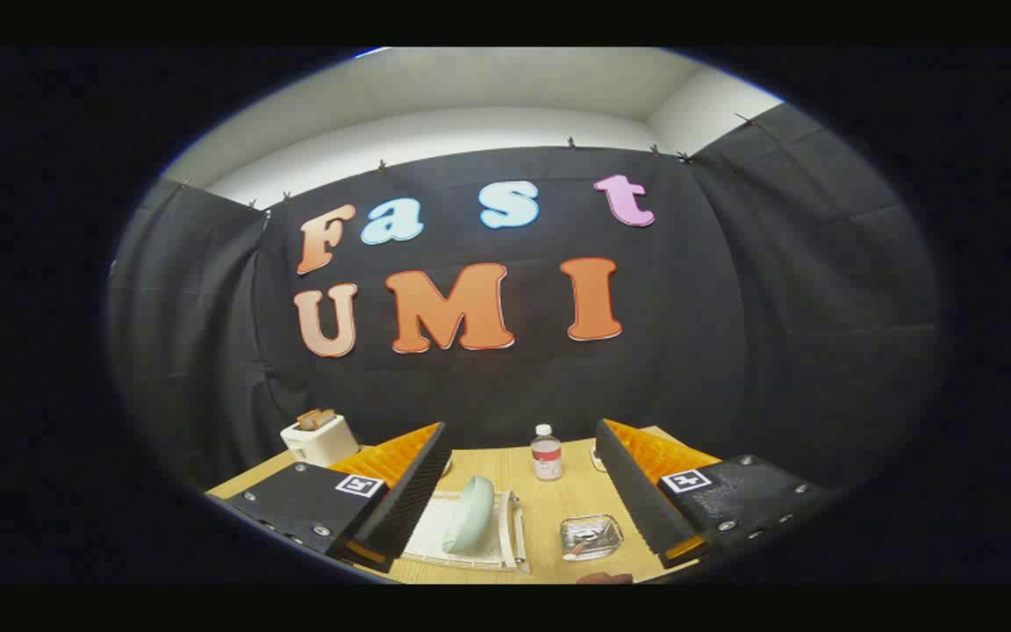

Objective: Take the plate from the dish rack, then take the spoon from the basket and place it into the plate.

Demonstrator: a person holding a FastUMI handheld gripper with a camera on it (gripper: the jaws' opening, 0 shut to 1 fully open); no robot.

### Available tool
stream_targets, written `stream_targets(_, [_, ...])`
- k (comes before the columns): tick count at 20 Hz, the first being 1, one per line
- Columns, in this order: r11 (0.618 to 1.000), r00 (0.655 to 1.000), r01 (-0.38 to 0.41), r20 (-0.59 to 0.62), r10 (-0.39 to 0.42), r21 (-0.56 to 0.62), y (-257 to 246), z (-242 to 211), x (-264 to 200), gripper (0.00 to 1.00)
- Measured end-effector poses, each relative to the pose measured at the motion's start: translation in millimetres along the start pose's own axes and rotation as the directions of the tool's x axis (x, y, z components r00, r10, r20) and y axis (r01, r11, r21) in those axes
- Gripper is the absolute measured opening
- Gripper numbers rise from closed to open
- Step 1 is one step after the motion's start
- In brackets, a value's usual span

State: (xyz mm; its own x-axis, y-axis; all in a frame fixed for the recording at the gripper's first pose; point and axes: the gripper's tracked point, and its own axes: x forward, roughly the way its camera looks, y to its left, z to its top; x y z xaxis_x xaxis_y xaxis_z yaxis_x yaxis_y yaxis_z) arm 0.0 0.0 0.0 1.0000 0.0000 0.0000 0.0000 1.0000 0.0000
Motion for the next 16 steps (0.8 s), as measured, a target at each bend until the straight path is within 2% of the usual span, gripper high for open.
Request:
stream_targets(6, [0.996,1.000,-0.009,-0.021,0.011,0.092,12,15,-19,0.99])
stream_targets(10, [0.999,0.999,0.041,-0.018,-0.041,0.013,-2,32,-26,0.99])
stream_targets(13, [0.999,0.999,0.043,-0.005,-0.043,0.002,1,38,-36,0.99])
stream_targets(16, [0.998,0.998,0.057,-0.025,-0.057,-0.017,-4,23,-42,0.99])
